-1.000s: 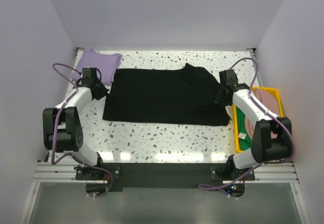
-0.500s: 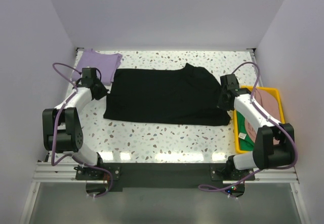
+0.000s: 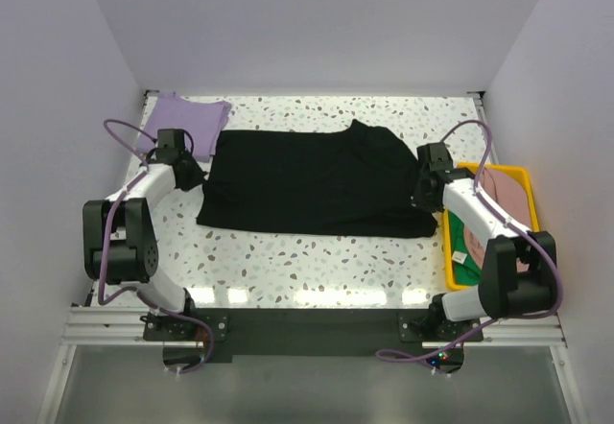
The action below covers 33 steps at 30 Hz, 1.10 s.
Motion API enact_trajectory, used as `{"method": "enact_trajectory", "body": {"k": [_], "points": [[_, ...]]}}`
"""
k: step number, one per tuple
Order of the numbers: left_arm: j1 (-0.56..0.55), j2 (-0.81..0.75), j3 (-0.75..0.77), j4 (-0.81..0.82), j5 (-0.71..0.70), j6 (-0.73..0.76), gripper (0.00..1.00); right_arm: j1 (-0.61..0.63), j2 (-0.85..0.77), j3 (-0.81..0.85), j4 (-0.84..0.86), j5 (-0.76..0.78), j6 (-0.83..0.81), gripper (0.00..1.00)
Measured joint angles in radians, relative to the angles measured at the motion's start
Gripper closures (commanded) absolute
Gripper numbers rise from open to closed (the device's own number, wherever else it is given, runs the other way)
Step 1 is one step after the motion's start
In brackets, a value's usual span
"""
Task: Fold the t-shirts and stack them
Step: Fold the tshirt
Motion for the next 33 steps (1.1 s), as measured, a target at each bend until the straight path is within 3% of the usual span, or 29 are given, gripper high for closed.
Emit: {"method": "enact_trajectory", "body": {"k": [7, 20, 29, 33], "points": [[0.0, -0.035, -0.001, -0.03, -0.016, 0.001, 1.0, 0.0, -0.019, 0.0, -0.01, 0.0, 0.004, 1.0], [0.0, -0.285, -0.037, -0.08, -0.017, 0.001, 1.0, 0.0, -0.182, 0.0, -0.055, -0.003, 0.006, 1.0], [0.001, -0.098, -0.027, -0.07, -0.017, 0.003, 1.0, -0.002, -0.016, 0.005, -0.036, -0.005, 0.014, 1.0], [0.001, 0.017, -0.015, -0.06, -0.014, 0.018, 1.0, -0.002, 0.051, 0.005, -0.028, -0.002, 0.02, 0.87]]}}
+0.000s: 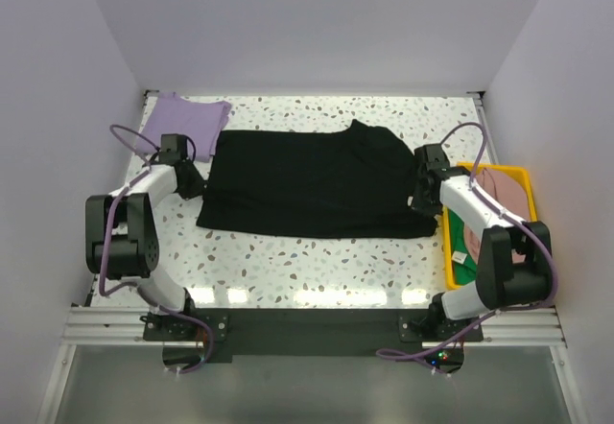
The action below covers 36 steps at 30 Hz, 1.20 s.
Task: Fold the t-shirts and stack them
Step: Fold the tshirt
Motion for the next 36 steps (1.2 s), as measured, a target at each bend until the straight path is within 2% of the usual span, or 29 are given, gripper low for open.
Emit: {"method": "enact_trajectory", "body": {"k": [1, 3, 4, 5, 8, 10, 16, 19, 20, 26, 32, 36], "points": [[0.0, 0.016, 0.0, 0.001, 0.0, 0.004, 0.96, -0.001, 0.004, 0.0, 0.003, 0.003, 0.002, 0.8], [0.0, 0.03, 0.0, 0.001, 0.0, 0.012, 0.76, -0.006, 0.005, 0.0, 0.01, 0.006, 0.003, 0.73], [0.0, 0.03, 0.0, 0.001, 0.0, 0.014, 0.68, -0.009, 0.005, 0.0, 0.015, 0.01, 0.003, 0.65], [0.001, 0.028, 0.001, 0.003, 0.0, 0.016, 0.55, -0.013, 0.005, 0.0, 0.018, 0.013, 0.005, 0.6], [0.003, 0.019, 0.008, 0.006, -0.002, 0.027, 0.4, -0.015, 0.001, 0.0, 0.019, 0.013, 0.005, 0.42], [0.005, -0.009, 0.008, 0.003, -0.005, 0.031, 0.38, -0.015, -0.013, 0.0, 0.016, 0.013, -0.003, 0.39], [0.002, -0.219, -0.038, 0.025, -0.005, 0.018, 0.44, 0.032, -0.156, 0.0, 0.007, 0.0, 0.001, 0.38], [-0.023, -0.329, -0.114, 0.055, -0.006, -0.013, 0.51, 0.132, -0.212, 0.0, 0.013, -0.004, 0.02, 0.39], [-0.041, -0.346, -0.136, 0.064, -0.004, -0.026, 0.56, 0.172, -0.214, -0.002, 0.018, -0.007, 0.029, 0.39], [-0.192, -0.28, -0.241, 0.14, 0.011, -0.114, 0.73, 0.332, -0.08, -0.017, 0.072, -0.029, 0.081, 0.4], [-0.199, -0.231, -0.364, 0.196, 0.008, -0.193, 0.8, 0.374, 0.009, -0.11, 0.144, -0.063, 0.119, 0.4], [-0.198, -0.241, -0.391, 0.243, -0.006, -0.233, 0.82, 0.373, 0.047, -0.14, 0.177, -0.063, 0.135, 0.4]]}}
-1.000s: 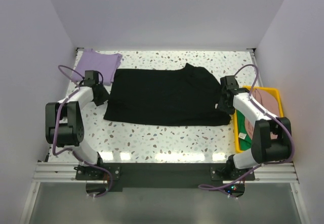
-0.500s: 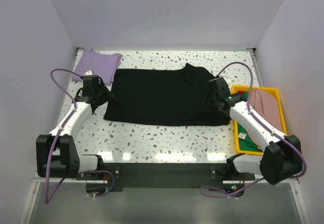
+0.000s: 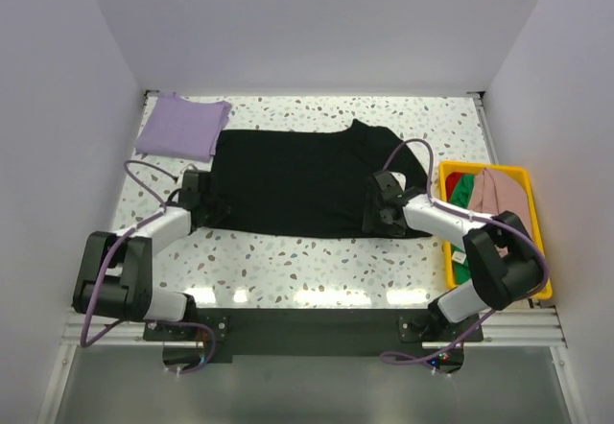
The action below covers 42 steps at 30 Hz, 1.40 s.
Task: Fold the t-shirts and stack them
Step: Fold the tshirt
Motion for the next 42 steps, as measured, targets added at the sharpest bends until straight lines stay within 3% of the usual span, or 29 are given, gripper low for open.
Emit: {"method": "enact_trajectory", "body": {"k": [5, 11, 19, 23, 28, 32, 37, 42], "points": [[0.002, -0.027, -0.031, 0.016, -0.023, -0.037, 0.83, 0.0, -0.013, -0.02, 0.037, -0.001, 0.002, 0.4], [0.044, -0.132, -0.11, -0.003, -0.022, -0.055, 0.82, 0.006, -0.185, -0.167, 0.107, -0.08, 0.045, 0.4], [0.086, -0.221, -0.143, -0.082, -0.016, -0.036, 0.74, 0.026, -0.403, -0.236, -0.061, -0.193, 0.085, 0.4], [0.092, -0.228, -0.134, -0.107, 0.018, -0.005, 0.7, 0.027, -0.467, -0.119, -0.178, -0.196, 0.064, 0.41], [0.092, -0.224, -0.056, -0.156, 0.116, 0.076, 0.66, 0.027, -0.324, 0.161, -0.168, -0.149, -0.015, 0.48], [0.092, -0.187, 0.063, -0.164, 0.203, 0.166, 0.65, 0.027, -0.084, 0.327, -0.102, -0.145, -0.079, 0.52], [0.09, -0.145, 0.164, -0.173, 0.277, 0.293, 0.58, 0.053, 0.132, 0.372, -0.093, -0.116, -0.103, 0.52], [0.09, -0.122, 0.179, -0.184, 0.326, 0.37, 0.57, 0.118, 0.224, 0.391, -0.116, -0.057, -0.095, 0.52]]}}
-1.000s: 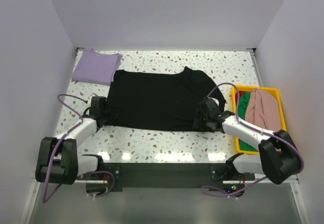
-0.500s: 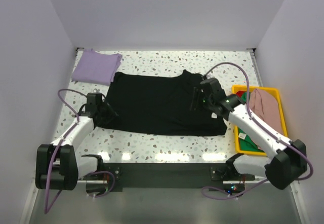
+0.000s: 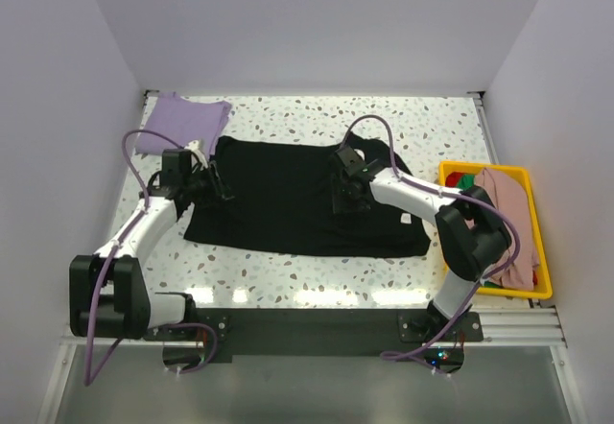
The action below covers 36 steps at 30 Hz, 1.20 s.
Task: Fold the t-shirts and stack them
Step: Fold the tshirt
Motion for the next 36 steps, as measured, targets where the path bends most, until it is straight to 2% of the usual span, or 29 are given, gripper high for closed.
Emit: {"method": "enact_trajectory", "body": {"k": [15, 18, 19, 21, 24, 27, 36], "points": [[0.0, 0.035, 0.0, 0.001, 0.07, 0.054, 0.57, 0.064, 0.111, 0.04, 0.003, 0.117, 0.084, 0.54], [0.0, 0.037, -0.001, 0.001, 0.077, 0.054, 0.57, 0.066, 0.129, 0.041, 0.006, 0.121, 0.097, 0.61], [0.0, 0.037, -0.001, 0.001, 0.078, 0.055, 0.57, 0.068, 0.13, 0.042, 0.007, 0.121, 0.101, 0.68], [0.0, 0.037, -0.002, 0.001, 0.081, 0.055, 0.57, 0.069, 0.13, 0.042, 0.01, 0.125, 0.11, 0.73], [0.0, 0.037, -0.002, 0.002, 0.085, 0.055, 0.57, 0.072, 0.13, 0.042, 0.011, 0.138, 0.119, 0.89], [0.0, 0.037, -0.002, 0.002, 0.089, 0.055, 0.57, 0.073, 0.129, 0.042, 0.01, 0.149, 0.126, 0.98], [0.0, 0.045, -0.003, 0.003, 0.1, 0.057, 0.57, 0.074, 0.109, 0.079, -0.008, 0.23, 0.122, 1.0]]}}
